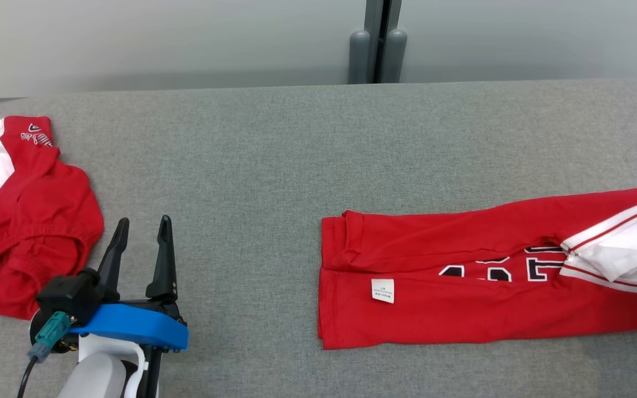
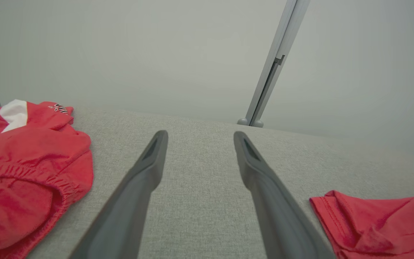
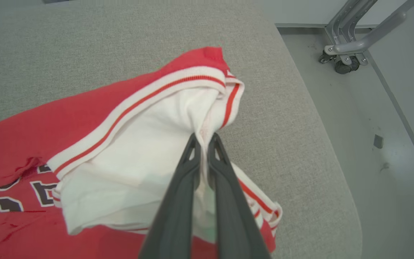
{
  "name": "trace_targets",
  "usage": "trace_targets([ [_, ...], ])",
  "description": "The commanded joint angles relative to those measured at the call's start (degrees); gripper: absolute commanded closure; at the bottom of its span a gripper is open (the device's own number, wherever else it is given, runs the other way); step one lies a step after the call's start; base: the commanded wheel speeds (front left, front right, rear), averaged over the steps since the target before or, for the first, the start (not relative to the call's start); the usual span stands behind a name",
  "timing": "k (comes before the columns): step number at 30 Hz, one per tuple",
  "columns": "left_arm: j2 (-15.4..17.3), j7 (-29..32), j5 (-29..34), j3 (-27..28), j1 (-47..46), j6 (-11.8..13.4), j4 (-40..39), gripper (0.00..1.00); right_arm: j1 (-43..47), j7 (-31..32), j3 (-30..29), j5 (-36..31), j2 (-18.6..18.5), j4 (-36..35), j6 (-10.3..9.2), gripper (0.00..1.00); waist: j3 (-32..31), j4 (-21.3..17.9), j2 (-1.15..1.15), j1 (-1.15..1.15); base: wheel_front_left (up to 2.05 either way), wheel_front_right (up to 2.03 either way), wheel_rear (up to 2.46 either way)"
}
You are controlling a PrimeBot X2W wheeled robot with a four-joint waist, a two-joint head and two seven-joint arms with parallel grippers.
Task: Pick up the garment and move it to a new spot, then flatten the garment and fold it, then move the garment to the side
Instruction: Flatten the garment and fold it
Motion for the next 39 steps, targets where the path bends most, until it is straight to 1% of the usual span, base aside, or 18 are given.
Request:
trace_targets([
  [1,-0.1,-0.3,0.3,-0.1,0.4,0.2,-0.3,0.0,0.7,1.0,-0.1,-0.6,1.3,-1.4,0.03,1.0,-0.3,-0.1,-0.01,0.0,0.0,0.0,0.0],
  [4,0.2,0.0,0.6,-0.8,0.7,-0.2,-0.3,0.0,1.5,3.6,1.6,0.1,4.7,-5.0,0.03,1.0,-0.7,-0.2,-0.01,0.0,0.0,0.0,0.0],
  [6,0.4,0.2,0.7,-1.1,0.8,-0.4,-0.3,0.0,2.0,5.4,4.1,0.8,6.4,-7.8,0.03,1.0,-1.0,-0.2,-0.01,0.0,0.0,0.0,0.0],
  [10,0.5,0.6,0.8,-1.5,0.9,-0.4,-0.4,0.0,3.6,9.3,12.2,3.6,9.7,-13.2,0.03,1.0,-1.5,-0.3,-0.01,0.0,0.0,0.0,0.0],
  [13,0.3,0.5,0.6,-1.9,0.6,-0.5,-0.3,0.0,4.2,11.1,19.1,6.2,10.9,-16.6,0.03,1.0,-1.7,-0.2,-0.01,0.0,0.0,0.0,0.0],
  [16,0.2,0.5,0.5,-2.1,0.3,-0.4,-0.3,0.0,3.1,10.8,25.5,7.9,11.7,-17.6,0.03,1.0,-1.6,-0.2,-0.01,0.0,0.0,0.0,0.0],
  [19,0.2,0.5,0.4,-2.2,0.0,-0.2,-0.5,0.0,0.8,9.5,30.1,8.9,13.0,-15.6,0.03,1.0,-1.1,-0.2,-0.01,0.0,0.0,0.0,0.0],
  [21,0.2,0.5,0.5,-2.4,-0.4,-0.3,-0.6,0.0,-1.0,8.2,32.5,9.4,13.8,-12.9,0.03,1.0,-0.7,0.0,-0.01,0.0,0.0,0.0,0.0],
  [22,0.2,0.5,0.5,-2.4,-0.4,-0.3,-0.6,0.0,-1.0,8.2,32.5,9.4,13.8,-12.9,0.03,1.0,-0.7,0.0,-0.01,0.0,0.0,0.0,0.0],
  [26,0.1,0.6,0.6,-2.8,-1.2,-0.6,-0.5,0.0,-5.0,4.9,36.2,10.2,14.6,-6.3,0.03,1.0,0.2,0.9,-0.01,0.0,0.0,0.0,0.0],
  [33,-0.6,0.5,0.8,-3.8,-2.6,-1.1,0.3,0.0,-9.7,-1.3,42.9,17.2,14.6,4.3,0.03,1.0,1.1,2.9,-0.01,0.0,0.0,0.0,0.0],
  [35,-0.8,0.5,0.8,-4.1,-3.0,-1.3,0.6,0.0,-10.8,-2.8,43.9,18.0,14.6,7.1,0.03,1.0,1.3,3.5,-0.01,0.0,0.0,0.0,0.0],
  [38,-1.3,0.5,0.9,-4.7,-3.5,-1.5,1.1,0.0,-12.3,-5.1,44.4,17.3,14.6,10.7,0.03,1.0,1.5,4.3,-0.01,0.0,0.0,0.0,0.0],
  [39,-1.3,0.5,1.0,-4.7,-3.7,-1.5,1.3,0.0,-12.6,-5.8,44.5,17.3,14.6,11.7,0.03,0.87,1.6,4.4,-0.01,0.0,0.0,0.0,0.0],
])
